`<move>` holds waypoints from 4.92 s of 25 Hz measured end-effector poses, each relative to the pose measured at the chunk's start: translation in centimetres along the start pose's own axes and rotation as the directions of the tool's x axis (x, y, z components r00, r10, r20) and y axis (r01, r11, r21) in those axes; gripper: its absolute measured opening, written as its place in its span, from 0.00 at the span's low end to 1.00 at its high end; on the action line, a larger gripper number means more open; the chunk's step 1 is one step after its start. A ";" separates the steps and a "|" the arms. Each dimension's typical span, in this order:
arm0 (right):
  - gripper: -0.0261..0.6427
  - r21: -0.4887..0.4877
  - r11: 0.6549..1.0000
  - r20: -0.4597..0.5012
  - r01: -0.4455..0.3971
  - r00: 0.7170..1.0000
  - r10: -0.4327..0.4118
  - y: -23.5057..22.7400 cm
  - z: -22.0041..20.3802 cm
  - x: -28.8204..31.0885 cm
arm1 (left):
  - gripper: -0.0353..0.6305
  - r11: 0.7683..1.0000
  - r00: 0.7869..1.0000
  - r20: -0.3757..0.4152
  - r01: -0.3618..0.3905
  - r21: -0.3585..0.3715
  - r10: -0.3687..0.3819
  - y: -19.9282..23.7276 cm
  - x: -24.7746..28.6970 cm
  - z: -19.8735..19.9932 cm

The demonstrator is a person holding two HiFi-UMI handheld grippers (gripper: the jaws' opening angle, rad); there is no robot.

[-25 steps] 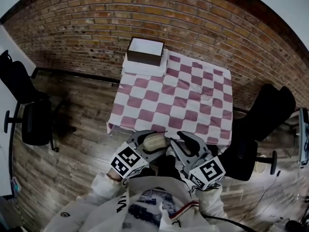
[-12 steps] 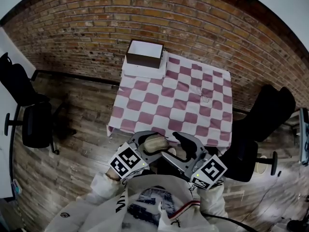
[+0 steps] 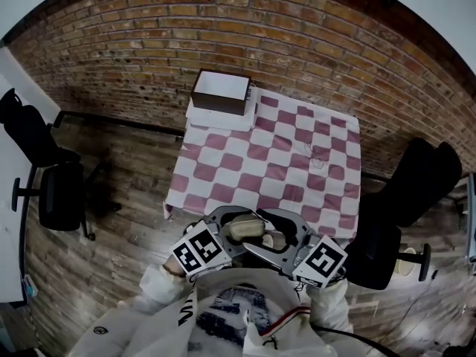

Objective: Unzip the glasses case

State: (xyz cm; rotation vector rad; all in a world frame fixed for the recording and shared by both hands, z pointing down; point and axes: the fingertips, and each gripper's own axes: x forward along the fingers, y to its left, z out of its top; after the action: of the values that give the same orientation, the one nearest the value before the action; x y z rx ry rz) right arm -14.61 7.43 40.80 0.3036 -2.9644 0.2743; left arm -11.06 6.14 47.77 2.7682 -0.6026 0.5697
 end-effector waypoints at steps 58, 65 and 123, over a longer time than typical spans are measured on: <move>0.44 0.027 0.991 0.218 -0.132 0.968 0.123 -13.2 3.6 -7.3 | 0.54 0.974 0.965 0.207 0.190 -0.120 -0.163 4.1 9.9 9.4; 0.44 0.047 0.996 0.223 -0.072 0.973 0.060 -12.0 4.6 -3.2 | 0.58 0.957 0.938 0.275 0.255 -0.138 -0.210 5.5 5.6 8.4; 0.44 0.328 0.945 0.472 -0.015 0.869 -0.150 -14.9 6.0 -8.0 | 0.50 0.957 0.898 0.404 0.251 -0.147 -0.173 6.0 5.6 12.0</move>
State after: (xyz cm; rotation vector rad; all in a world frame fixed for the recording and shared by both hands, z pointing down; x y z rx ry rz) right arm -4.43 -6.57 36.09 0.5995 -3.3883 0.7892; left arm -5.12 -4.91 40.36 2.7179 -0.3941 -0.0904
